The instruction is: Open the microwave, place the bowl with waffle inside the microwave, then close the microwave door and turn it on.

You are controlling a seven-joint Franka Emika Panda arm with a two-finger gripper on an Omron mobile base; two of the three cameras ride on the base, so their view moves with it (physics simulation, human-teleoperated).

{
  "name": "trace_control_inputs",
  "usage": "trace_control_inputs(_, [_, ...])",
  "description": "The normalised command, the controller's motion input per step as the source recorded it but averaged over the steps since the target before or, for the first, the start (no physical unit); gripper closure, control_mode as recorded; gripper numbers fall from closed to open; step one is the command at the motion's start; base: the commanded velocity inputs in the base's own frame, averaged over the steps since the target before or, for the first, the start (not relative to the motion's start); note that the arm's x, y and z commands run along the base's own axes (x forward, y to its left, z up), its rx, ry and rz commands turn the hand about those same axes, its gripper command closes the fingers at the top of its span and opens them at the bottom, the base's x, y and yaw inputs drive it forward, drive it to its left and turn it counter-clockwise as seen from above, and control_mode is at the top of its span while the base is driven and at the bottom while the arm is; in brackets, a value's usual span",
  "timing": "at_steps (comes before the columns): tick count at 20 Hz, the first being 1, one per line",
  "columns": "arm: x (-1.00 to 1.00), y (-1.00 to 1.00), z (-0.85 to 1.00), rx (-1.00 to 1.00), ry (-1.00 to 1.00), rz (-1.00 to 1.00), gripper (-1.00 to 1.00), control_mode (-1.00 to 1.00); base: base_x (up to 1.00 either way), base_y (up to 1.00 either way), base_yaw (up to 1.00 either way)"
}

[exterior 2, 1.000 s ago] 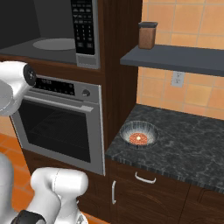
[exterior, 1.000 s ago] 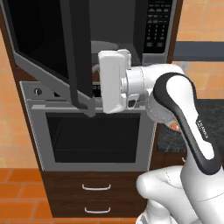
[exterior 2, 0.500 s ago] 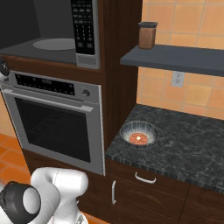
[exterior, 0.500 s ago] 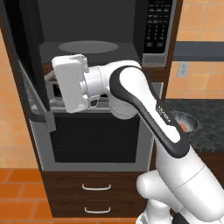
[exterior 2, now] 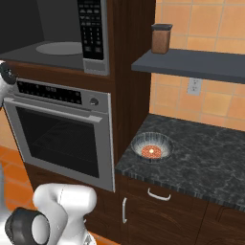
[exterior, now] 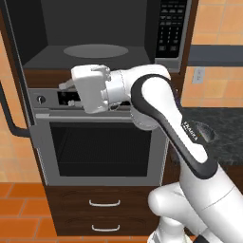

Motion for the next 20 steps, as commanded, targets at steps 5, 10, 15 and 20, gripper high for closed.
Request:
trace_control_inputs(5, [-0.51, -1.0, 0.02, -0.03, -0.07, -0.39, -1.0, -1.0, 0.0, 0.0, 0.0])
trace_control_inputs(10, [-0.14, -0.82, 0.06, -0.19, 0.04, -0.57, -1.0, -1.0, 0.0, 0.0, 0.0])
trace_control_inputs(15, [-0.02, -1.0, 0.03, -0.21, 0.16, -0.46, -1.0, -1.0, 0.0, 0.0, 0.0])
trace_control_inputs(20, [0.0, -1.0, 0.0, -0.25, 0.33, -0.4, -1.0, -1.0, 0.0, 0.0, 0.0])
